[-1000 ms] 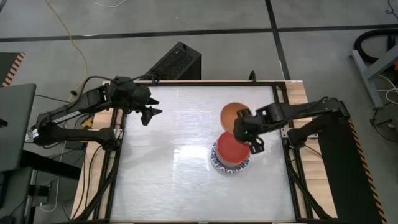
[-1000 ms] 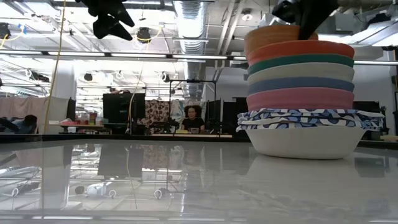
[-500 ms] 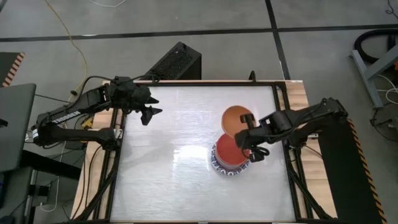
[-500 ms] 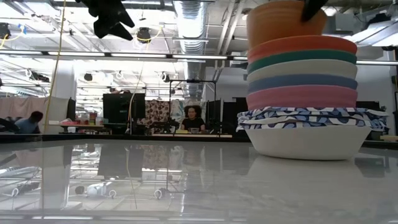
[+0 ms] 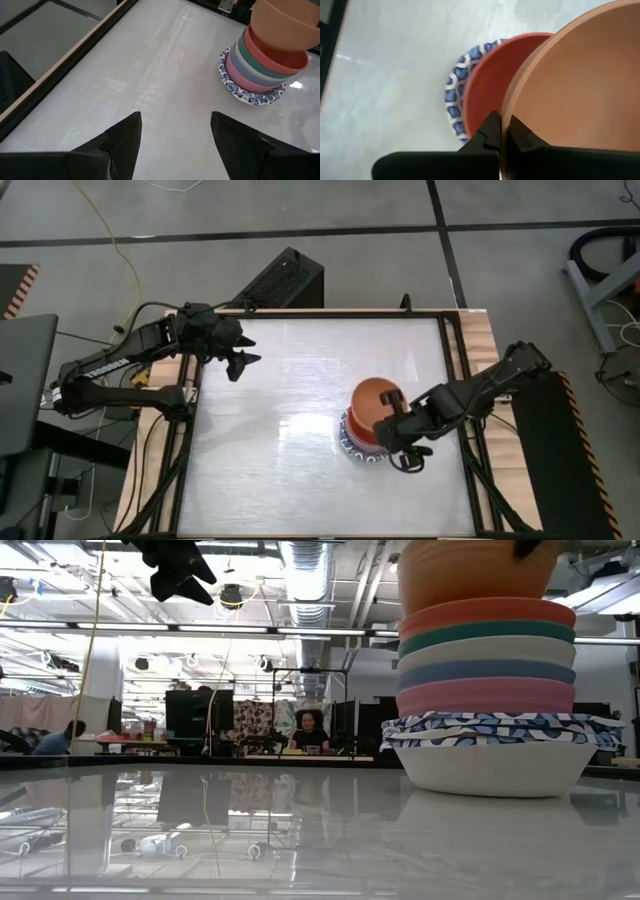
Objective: Nest bowls inside each other by size order
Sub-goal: Stack the light orange bowl into the orange bowl
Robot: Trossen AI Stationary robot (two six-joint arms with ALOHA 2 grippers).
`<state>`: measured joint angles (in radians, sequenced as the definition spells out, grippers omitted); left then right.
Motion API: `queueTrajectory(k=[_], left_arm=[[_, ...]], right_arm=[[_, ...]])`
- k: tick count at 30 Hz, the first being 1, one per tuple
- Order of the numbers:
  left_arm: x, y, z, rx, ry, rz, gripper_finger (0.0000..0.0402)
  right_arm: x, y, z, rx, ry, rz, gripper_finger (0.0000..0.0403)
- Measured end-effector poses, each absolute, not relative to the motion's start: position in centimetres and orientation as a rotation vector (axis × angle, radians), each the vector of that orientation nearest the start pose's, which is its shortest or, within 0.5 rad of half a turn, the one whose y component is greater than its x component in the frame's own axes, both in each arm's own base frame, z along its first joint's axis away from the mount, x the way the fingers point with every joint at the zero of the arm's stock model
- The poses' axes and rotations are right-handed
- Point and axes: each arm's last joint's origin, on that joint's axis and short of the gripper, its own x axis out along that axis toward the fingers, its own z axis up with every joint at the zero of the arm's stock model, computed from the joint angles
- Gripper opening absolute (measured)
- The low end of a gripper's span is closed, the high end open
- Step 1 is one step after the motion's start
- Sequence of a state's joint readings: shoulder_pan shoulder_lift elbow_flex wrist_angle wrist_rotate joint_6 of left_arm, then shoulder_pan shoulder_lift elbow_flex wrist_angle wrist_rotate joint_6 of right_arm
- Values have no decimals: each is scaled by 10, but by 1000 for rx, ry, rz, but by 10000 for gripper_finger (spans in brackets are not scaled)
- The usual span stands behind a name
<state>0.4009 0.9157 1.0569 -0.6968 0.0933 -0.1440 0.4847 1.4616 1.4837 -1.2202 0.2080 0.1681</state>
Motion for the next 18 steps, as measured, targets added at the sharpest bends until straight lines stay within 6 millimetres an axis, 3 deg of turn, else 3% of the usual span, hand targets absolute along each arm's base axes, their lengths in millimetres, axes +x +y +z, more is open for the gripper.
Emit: queueTrajectory(k=[9,18], left_arm=[[163,66,356,-277,520,333,228],[163,66,356,-270,521,331,228]], right_arm=[[241,127,343,-177,1120,118,12],[251,147,321,-213,1200,163,12]])
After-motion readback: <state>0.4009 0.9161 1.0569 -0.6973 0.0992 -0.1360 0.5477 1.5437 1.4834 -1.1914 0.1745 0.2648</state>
